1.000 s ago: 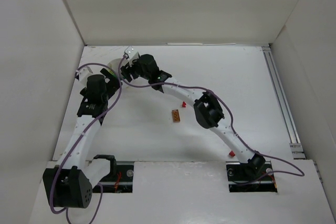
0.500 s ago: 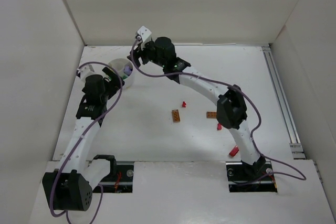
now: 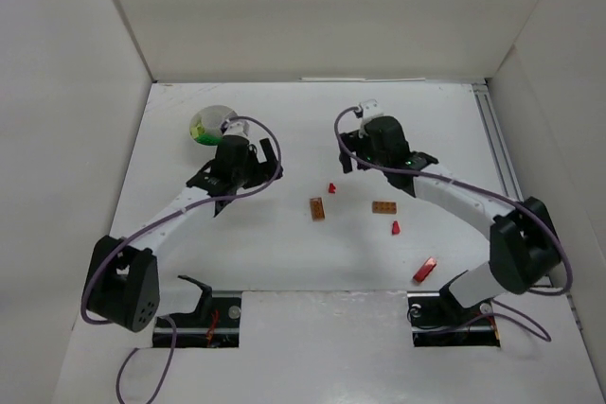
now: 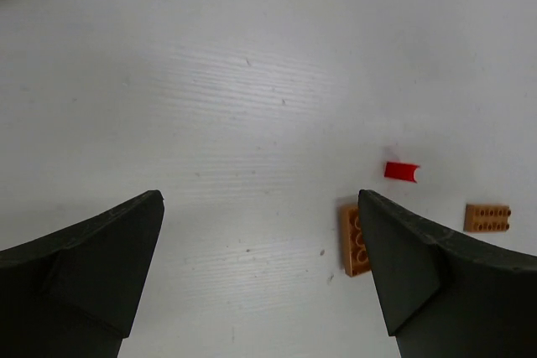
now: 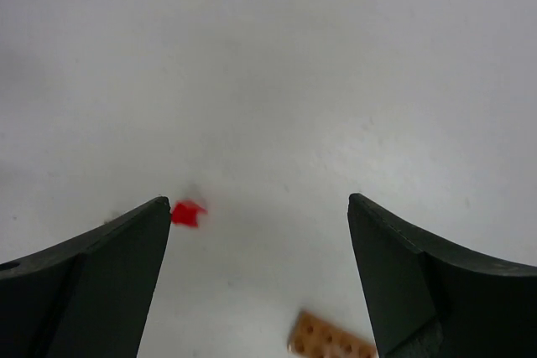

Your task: Sort the legos into containers by color

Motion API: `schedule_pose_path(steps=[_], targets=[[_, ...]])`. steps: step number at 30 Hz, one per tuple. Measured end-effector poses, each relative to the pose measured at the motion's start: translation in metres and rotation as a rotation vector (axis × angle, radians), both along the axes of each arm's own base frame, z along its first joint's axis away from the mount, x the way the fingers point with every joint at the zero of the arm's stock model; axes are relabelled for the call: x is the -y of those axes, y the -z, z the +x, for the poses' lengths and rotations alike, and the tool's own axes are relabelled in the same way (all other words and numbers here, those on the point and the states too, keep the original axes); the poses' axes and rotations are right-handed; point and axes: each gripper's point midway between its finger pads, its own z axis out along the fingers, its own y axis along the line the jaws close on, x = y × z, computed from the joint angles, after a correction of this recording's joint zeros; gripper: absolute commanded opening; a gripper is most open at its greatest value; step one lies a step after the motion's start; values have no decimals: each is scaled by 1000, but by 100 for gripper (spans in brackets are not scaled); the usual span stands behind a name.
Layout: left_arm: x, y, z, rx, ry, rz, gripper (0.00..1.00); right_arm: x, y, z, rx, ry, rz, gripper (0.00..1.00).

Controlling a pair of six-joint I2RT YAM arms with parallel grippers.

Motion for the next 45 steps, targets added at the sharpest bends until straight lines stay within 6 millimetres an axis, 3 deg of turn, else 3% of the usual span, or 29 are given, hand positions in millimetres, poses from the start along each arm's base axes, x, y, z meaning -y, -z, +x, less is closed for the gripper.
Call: schedule_pose_path(steps=[3,8,13,17,23,25,29,34,45], targets=[[17,13,-4,-33,66,6,100,44,19,-39,-143,141,-55,92],[31,12,0,-11,124,-18,97,100,47,-97,-349,355,-110,92],[59,25,-6,-30,213,6,93,157,89,-136,-503,532,-152,92],[84,43,-8,-79,271,61,88,167,90,-134,-497,548,-158,92],[110,62,-18,-132,322,132,85,172,62,-116,-393,539,-182,92],[120,66,-20,-142,325,160,76,176,55,-112,-363,537,-191,92],[139,76,-26,-171,338,203,70,186,50,-109,-337,543,-219,92],[134,101,-35,-249,303,256,66,198,42,-103,-298,554,-216,92],[145,102,-47,-281,301,255,55,205,38,-95,-257,541,-203,92]])
